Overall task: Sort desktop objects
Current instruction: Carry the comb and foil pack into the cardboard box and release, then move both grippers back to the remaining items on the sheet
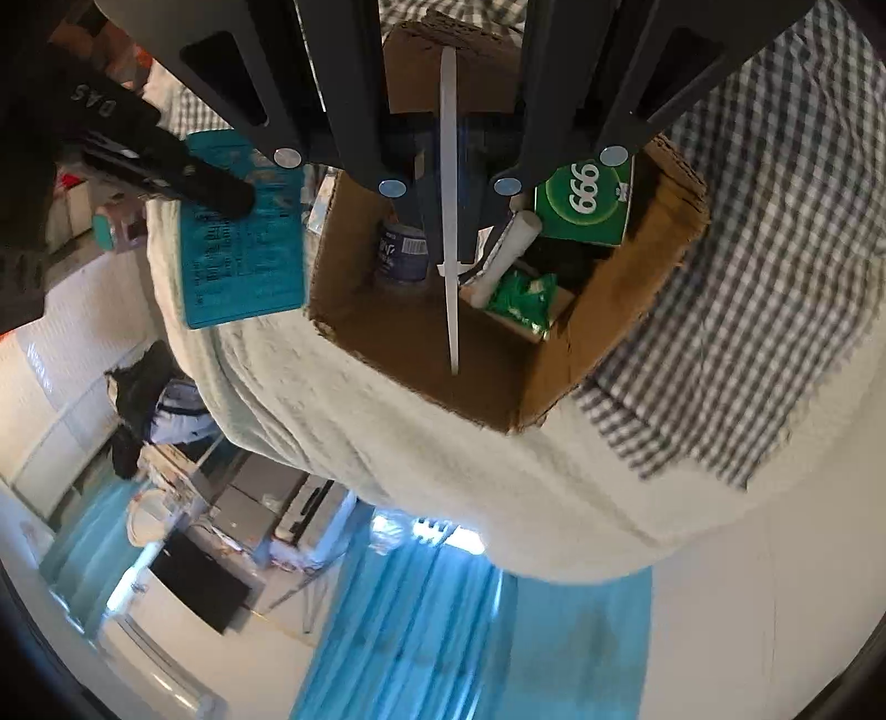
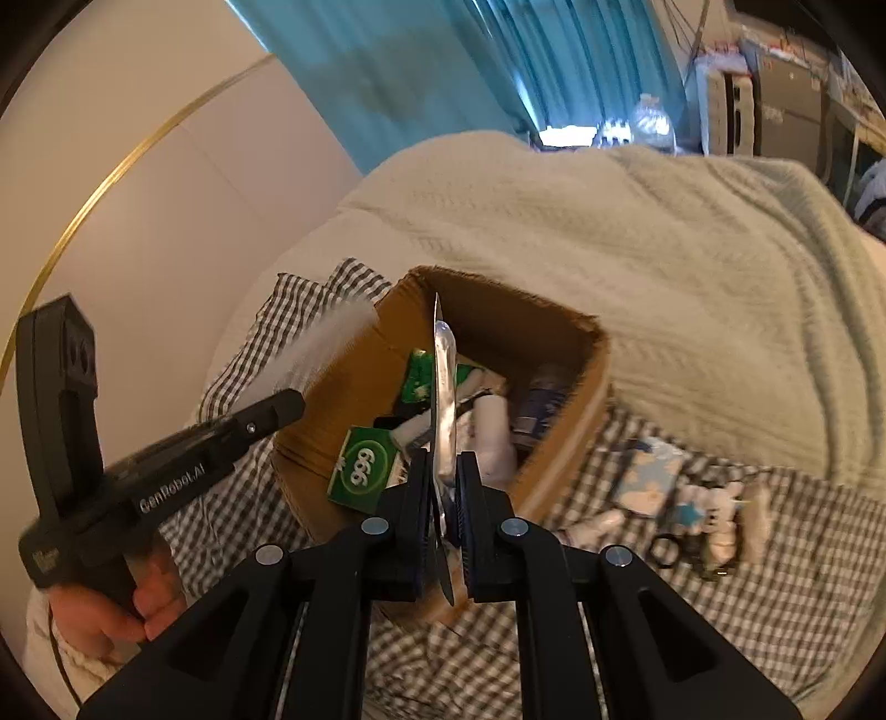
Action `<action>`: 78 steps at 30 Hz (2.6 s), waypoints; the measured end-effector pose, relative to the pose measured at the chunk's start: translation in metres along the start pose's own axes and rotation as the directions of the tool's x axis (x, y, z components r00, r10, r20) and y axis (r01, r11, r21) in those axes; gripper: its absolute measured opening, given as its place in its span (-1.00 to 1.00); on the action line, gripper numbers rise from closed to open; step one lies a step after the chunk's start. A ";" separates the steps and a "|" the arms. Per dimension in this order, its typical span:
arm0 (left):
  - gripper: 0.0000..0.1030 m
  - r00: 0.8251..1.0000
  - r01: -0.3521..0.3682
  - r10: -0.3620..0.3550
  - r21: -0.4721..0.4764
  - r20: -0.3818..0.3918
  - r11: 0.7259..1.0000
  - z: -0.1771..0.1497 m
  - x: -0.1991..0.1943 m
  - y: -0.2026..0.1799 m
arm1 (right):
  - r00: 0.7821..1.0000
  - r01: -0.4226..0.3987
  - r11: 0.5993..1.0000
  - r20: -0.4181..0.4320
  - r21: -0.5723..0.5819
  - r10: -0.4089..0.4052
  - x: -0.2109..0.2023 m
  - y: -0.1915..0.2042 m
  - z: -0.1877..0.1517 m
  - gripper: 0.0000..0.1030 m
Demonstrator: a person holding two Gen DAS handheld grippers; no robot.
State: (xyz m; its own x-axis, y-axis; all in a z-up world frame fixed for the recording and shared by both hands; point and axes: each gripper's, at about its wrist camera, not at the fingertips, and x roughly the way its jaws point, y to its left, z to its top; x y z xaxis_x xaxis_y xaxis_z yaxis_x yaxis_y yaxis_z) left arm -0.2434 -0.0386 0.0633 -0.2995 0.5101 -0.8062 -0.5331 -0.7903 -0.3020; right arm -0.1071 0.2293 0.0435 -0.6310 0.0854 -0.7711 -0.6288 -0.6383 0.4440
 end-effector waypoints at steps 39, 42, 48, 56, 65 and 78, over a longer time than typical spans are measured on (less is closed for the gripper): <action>0.77 0.991 -0.106 0.083 0.223 0.108 0.969 -0.055 -0.010 -0.126 | 0.954 0.276 0.942 0.068 0.189 -0.293 -0.127 -0.172 -0.027 0.00; 0.78 0.994 -0.079 0.060 0.209 0.095 0.975 -0.069 0.003 -0.141 | 0.952 0.291 0.940 0.048 0.175 -0.304 -0.124 -0.181 -0.030 0.00; 0.78 0.997 -0.040 0.025 0.201 0.077 0.979 -0.106 0.039 -0.160 | 0.944 0.329 0.939 -0.002 0.103 -0.330 -0.107 -0.189 -0.035 0.00; 0.78 0.996 -0.087 0.089 0.319 0.009 0.944 -0.143 0.095 -0.173 | 0.926 0.363 0.930 -0.135 0.053 -0.354 -0.063 -0.214 -0.053 0.06; 0.78 0.992 -0.073 0.105 0.363 -0.070 0.929 -0.169 0.150 -0.180 | 0.914 0.369 0.919 -0.232 0.137 -0.332 -0.028 -0.256 -0.065 0.06; 0.78 0.985 -0.025 0.064 0.235 -0.157 0.972 -0.167 0.209 -0.187 | 0.910 0.354 0.913 -0.302 0.203 -0.285 0.024 -0.292 -0.067 0.06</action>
State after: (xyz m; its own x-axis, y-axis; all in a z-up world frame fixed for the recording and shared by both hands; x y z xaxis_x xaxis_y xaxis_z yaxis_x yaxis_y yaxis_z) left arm -0.0743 0.1594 -0.1332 -0.2046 0.3989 -0.8939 -0.6965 -0.7009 -0.1534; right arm 0.0918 0.3663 -0.1351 -0.2572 0.0286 -0.9659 -0.8896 -0.3974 0.2251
